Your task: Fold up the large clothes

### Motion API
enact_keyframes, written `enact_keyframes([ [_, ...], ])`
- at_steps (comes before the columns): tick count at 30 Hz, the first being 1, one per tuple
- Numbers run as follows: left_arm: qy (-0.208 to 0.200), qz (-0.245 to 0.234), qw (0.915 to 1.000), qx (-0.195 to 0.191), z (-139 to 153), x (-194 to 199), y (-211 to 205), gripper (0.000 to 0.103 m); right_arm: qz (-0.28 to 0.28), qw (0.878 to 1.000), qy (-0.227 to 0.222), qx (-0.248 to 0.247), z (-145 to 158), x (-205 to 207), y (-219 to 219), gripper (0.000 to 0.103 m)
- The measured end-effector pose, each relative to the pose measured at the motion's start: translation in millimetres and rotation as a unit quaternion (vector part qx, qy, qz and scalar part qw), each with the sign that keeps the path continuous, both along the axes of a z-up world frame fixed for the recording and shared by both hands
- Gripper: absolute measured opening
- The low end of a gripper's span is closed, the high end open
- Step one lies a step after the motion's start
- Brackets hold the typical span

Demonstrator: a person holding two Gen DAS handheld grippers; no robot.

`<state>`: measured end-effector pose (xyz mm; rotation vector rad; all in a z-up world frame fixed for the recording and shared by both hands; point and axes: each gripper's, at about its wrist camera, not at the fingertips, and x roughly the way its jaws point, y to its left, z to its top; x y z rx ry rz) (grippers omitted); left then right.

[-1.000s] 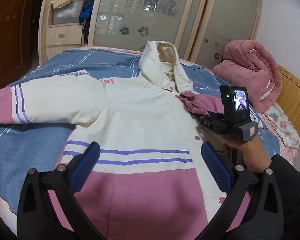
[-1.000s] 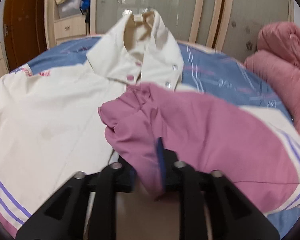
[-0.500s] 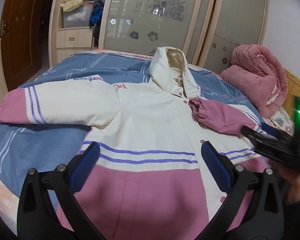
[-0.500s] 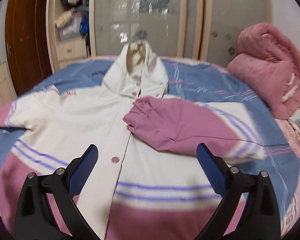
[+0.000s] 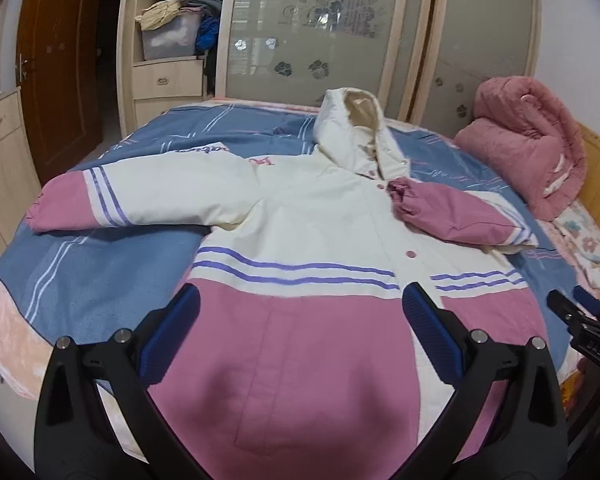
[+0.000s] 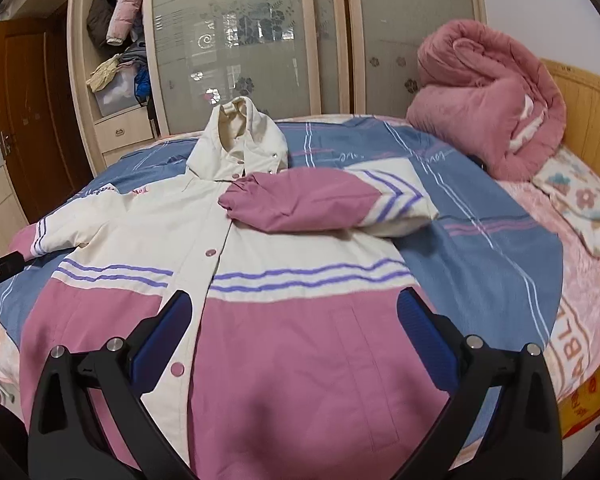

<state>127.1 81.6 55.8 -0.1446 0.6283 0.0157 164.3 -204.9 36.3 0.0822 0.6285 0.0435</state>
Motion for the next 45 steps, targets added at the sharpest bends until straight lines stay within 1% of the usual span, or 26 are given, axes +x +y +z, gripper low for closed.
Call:
enact_keyframes([
  [5, -0.005, -0.018, 0.9998, 0.002, -7.3, 1.2, -2.8, 0.101, 0.006, 1.000, -0.001, 0.001, -0.5, 1.4, 3.0, 0.102],
  [9, -0.003, -0.017, 0.9997, 0.020, -11.9, 5.5, -7.8, 0.101, 0.007, 1.000, 0.002, 0.000, -2.5, 4.6, 4.7, 0.102],
  [17, -0.001, -0.019, 0.9998, 0.012, -13.9, 9.2, -6.8, 0.101, 0.010, 1.000, 0.002, 0.001, -4.1, 6.5, 4.2, 0.102],
  [23, 0.000, -0.027, 0.9995, 0.016, -15.8, 11.7, -12.7, 0.101, 0.008, 1.000, 0.004, 0.000, -6.6, 7.1, 2.7, 0.102],
  [32, 0.003, -0.028, 0.9995, 0.017, -17.7, 13.0, -14.2, 0.101, 0.007, 1.000, 0.001, -0.001, -8.0, 6.5, -0.9, 0.102],
  [36, 0.010, -0.030, 0.9994, 0.015, -20.9, 15.8, -16.5, 0.101, 0.006, 1.000, 0.001, -0.001, -8.3, 6.0, -0.6, 0.102],
  [45, 0.010, -0.034, 0.9992, 0.016, -20.6, 16.1, -20.9, 0.101, 0.003, 1.000, 0.003, 0.000, -8.6, 4.7, -4.9, 0.102],
])
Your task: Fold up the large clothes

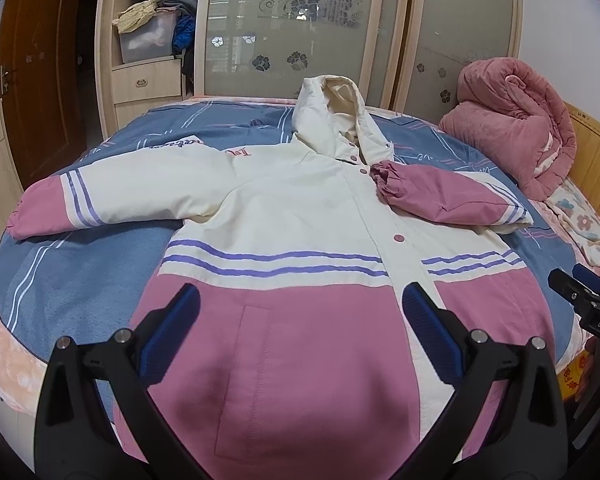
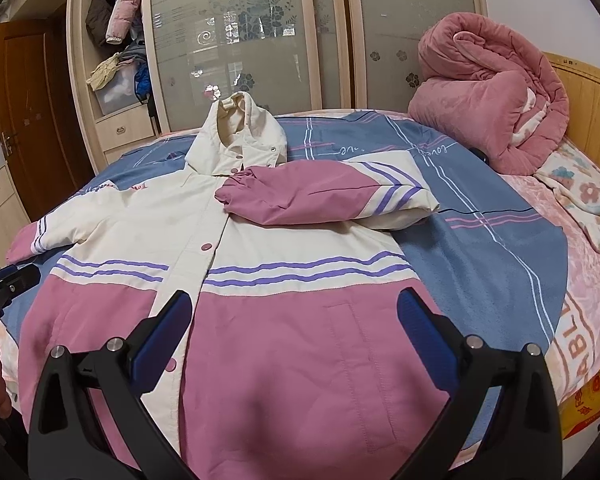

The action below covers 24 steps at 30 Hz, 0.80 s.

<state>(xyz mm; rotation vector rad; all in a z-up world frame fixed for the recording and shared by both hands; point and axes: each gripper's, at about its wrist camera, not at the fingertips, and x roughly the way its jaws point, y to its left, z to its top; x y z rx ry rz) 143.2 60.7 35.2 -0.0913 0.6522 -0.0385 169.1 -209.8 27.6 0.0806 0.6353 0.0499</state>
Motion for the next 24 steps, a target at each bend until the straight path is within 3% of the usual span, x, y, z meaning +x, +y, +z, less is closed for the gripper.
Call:
enact_keyframes([
  [24, 0.000, -0.016, 0.9998, 0.013, -2.7, 2.8, -7.4, 0.101, 0.003, 1.000, 0.000, 0.001, 1.3, -1.4, -3.9, 0.102],
])
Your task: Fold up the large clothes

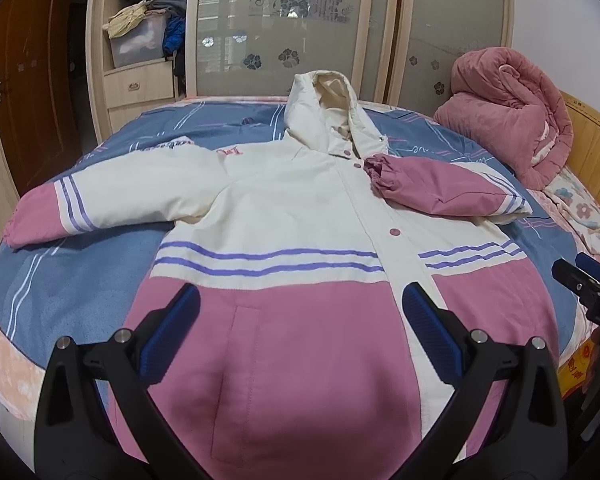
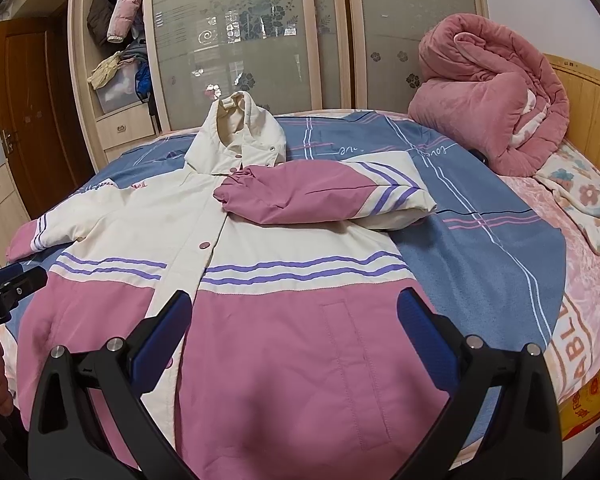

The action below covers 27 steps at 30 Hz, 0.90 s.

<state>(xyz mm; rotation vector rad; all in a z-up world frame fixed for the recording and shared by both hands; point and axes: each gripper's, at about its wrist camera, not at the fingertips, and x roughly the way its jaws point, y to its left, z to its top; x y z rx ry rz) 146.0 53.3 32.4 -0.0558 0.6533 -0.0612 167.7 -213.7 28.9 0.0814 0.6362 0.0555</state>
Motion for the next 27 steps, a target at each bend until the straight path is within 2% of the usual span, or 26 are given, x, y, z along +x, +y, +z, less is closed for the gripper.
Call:
enact_keyframes([
  [8, 0.024, -0.041, 0.9988, -0.010, 4.9, 30.8, -10.7, 0.101, 0.023, 1.000, -0.007, 0.012, 6.9, -3.7, 8.8, 0.102],
  [10, 0.035, -0.065, 0.9972, -0.012, 9.1, 49.5, -22.9, 0.101, 0.030, 0.999, -0.003, 0.012, 6.3, -3.3, 11.0, 0.102],
  [13, 0.052, -0.105, 0.9931, 0.005, 13.3, 93.7, -54.7, 0.101, 0.036, 0.999, 0.001, 0.013, 4.7, -2.0, 12.4, 0.102],
  [15, 0.060, -0.111, 0.9920, 0.000, 11.1, 119.0, -67.5, 0.101, 0.039, 0.999, 0.005, 0.016, 3.6, -0.5, 13.2, 0.102],
  [17, 0.082, -0.109, 0.9905, -0.015, 4.6, 152.7, -78.7, 0.100, 0.042, 0.999, 0.008, 0.020, 2.8, 1.3, 14.2, 0.102],
  [18, 0.098, -0.110, 0.9886, -0.029, 0.1, 167.4, -82.4, 0.096, 0.043, 0.999, 0.009, 0.021, 2.6, 1.8, 15.4, 0.102],
  [19, 0.128, -0.113, 0.9836, -0.059, -7.2, 188.9, -86.5, 0.093, 0.045, 0.999, 0.009, 0.022, 2.1, 2.0, 16.3, 0.102],
  [21, 0.164, -0.110, 0.9761, -0.091, -19.3, 219.3, -93.6, 0.081, 0.051, 0.998, 0.010, 0.024, 1.8, 3.6, 20.8, 0.102],
  [24, 0.198, -0.091, 0.9689, -0.118, -37.3, 254.2, -97.7, 0.078, 0.059, 0.998, 0.013, 0.025, -0.7, 6.6, 25.3, 0.102],
  [27, 0.211, -0.075, 0.9619, -0.156, -50.5, 280.0, -100.5, 0.076, 0.062, 0.998, 0.022, 0.024, -4.4, 11.5, 29.8, 0.102],
])
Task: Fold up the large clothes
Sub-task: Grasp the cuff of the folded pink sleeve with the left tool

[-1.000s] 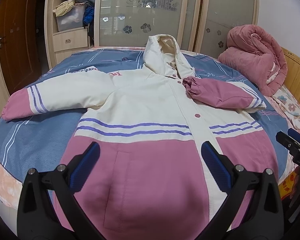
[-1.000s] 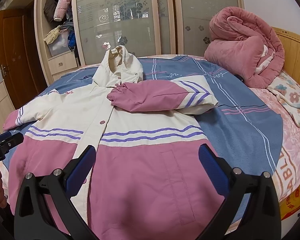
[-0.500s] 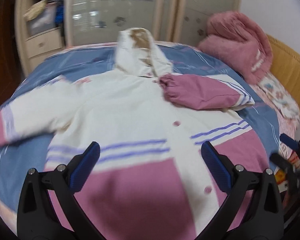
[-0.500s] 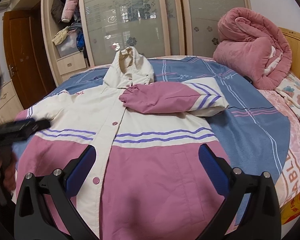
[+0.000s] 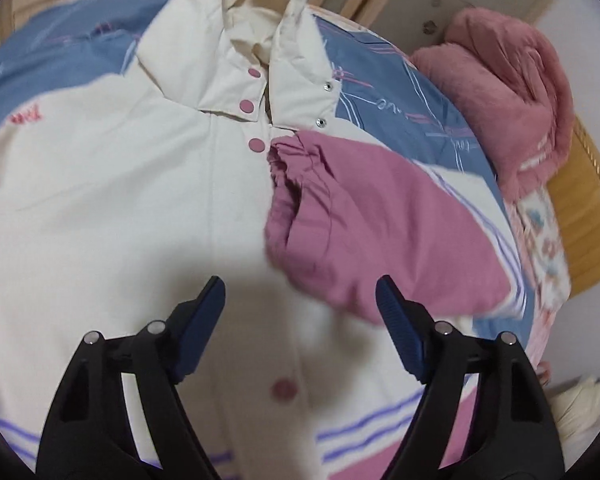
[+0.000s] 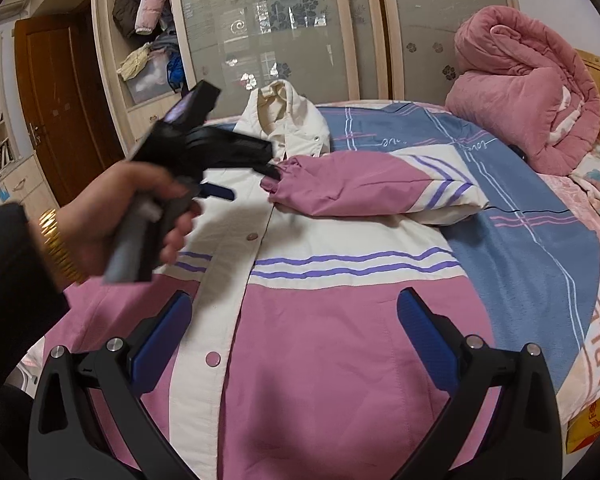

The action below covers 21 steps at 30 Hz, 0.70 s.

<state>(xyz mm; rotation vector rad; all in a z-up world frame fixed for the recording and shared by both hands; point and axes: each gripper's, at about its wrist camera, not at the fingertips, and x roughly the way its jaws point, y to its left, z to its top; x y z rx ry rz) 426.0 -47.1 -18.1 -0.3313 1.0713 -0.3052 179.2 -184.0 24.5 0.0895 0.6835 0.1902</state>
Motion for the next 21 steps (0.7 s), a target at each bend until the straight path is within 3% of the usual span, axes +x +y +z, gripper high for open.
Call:
enact_keyframes([
  [4, 0.021, 0.005, 0.9993, -0.032, -9.7, 18.0, -13.1, 0.070, 0.009, 1.000, 0.003, -0.002, -1.8, 1.2, 4.3, 0.102],
  [8, 0.017, 0.012, 0.9997, -0.008, -16.7, 28.5, -25.8, 0.059, 0.007, 1.000, 0.006, 0.002, -3.1, 3.6, 2.6, 0.102],
  [9, 0.016, 0.019, 0.9997, -0.001, -18.6, 30.9, -27.2, 0.049, 0.005, 1.000, 0.007, 0.003, -3.6, 4.6, 1.4, 0.102],
  [10, 0.009, 0.027, 0.9996, 0.007, -18.7, 31.7, -26.9, 0.037, 0.004, 1.000, 0.007, 0.004, -3.6, 5.0, 1.2, 0.102],
  [12, -0.010, 0.035, 0.9992, 0.013, -14.1, 28.9, -25.1, 0.032, 0.002, 1.000, 0.009, 0.004, -4.7, 6.3, 0.8, 0.102],
  [17, -0.109, 0.000, 0.9894, 0.096, 21.4, 9.2, -41.9, 0.030, 0.005, 1.000, 0.012, 0.004, -6.6, 7.2, 2.3, 0.102],
  [21, -0.149, 0.016, 0.9798, 0.132, 51.4, -3.1, -30.2, 0.029, 0.007, 1.000, 0.014, 0.004, -7.0, 7.1, 5.7, 0.102],
])
